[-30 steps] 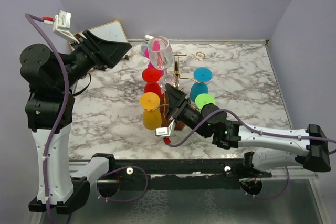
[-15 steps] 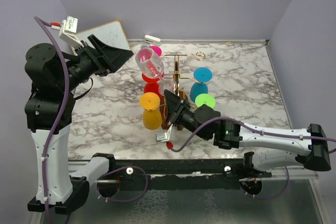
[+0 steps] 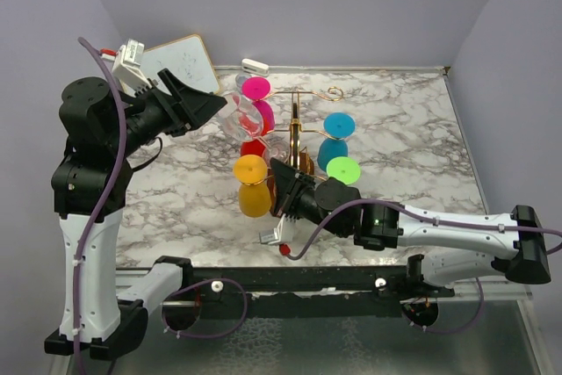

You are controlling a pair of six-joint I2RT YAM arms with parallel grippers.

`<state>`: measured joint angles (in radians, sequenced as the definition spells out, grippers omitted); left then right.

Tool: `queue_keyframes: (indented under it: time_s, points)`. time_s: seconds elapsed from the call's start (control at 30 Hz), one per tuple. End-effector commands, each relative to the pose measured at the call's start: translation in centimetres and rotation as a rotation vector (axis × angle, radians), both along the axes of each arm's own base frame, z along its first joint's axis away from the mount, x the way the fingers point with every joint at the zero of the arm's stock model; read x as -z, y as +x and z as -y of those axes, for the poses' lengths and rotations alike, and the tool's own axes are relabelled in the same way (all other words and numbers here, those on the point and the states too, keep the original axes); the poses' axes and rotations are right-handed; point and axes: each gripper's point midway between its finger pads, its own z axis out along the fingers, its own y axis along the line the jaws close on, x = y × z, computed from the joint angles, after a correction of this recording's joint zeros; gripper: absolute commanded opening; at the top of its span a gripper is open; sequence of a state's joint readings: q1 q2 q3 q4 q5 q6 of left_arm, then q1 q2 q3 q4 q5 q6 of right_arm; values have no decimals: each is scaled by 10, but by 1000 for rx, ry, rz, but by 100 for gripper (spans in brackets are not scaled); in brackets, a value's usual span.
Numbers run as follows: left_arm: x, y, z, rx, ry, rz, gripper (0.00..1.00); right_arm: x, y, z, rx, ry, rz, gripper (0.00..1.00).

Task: Take the wine glass off the wine glass rack

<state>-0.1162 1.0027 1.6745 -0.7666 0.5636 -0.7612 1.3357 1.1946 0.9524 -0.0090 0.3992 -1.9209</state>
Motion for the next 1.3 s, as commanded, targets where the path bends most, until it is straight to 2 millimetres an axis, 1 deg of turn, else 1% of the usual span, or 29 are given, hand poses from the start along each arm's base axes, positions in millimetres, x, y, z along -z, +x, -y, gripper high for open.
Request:
queue_keyframes:
  time_s: [0.0, 0.27, 0.33, 0.4, 0.5, 0.57, 0.63, 0.77, 1.03, 1.13, 1.17, 1.23, 1.27]
  points:
    - [0, 1, 2, 7, 16, 20, 60, -21, -5, -9, -22, -7, 43, 1]
    - [11, 7, 4, 15, 40, -5, 57, -28, -7, -14, -26, 9, 53, 1]
    - [14, 7, 4, 16, 46, -9, 55, -31, -6, -14, -24, 15, 57, 1]
    - [17, 8, 5, 21, 48, -14, 51, -32, -7, -14, -26, 20, 60, 1]
    - [21, 9, 7, 37, 50, -18, 41, -33, -7, -14, -25, 24, 64, 1]
    - [22, 9, 8, 45, 52, -18, 31, -33, -7, -13, -26, 25, 65, 1]
    - [22, 8, 8, 47, 56, -14, 18, -34, -7, -12, -25, 31, 65, 1]
    - [23, 9, 9, 51, 66, -9, 0, -37, -7, -10, -20, 47, 67, 1]
    - [25, 8, 8, 49, 92, 13, 0, -54, -6, -2, -7, 113, 77, 2]
    - [23, 8, 6, 45, 103, 33, 0, -58, -6, 2, 6, 130, 75, 9]
    - [22, 8, 5, 41, 108, 40, 0, -60, -6, 4, 8, 136, 73, 16]
    - [20, 9, 4, 33, 114, 53, 0, -63, -6, 8, 12, 153, 71, 35]
    - [19, 9, 4, 30, 116, 59, 0, -64, -6, 10, 14, 161, 71, 42]
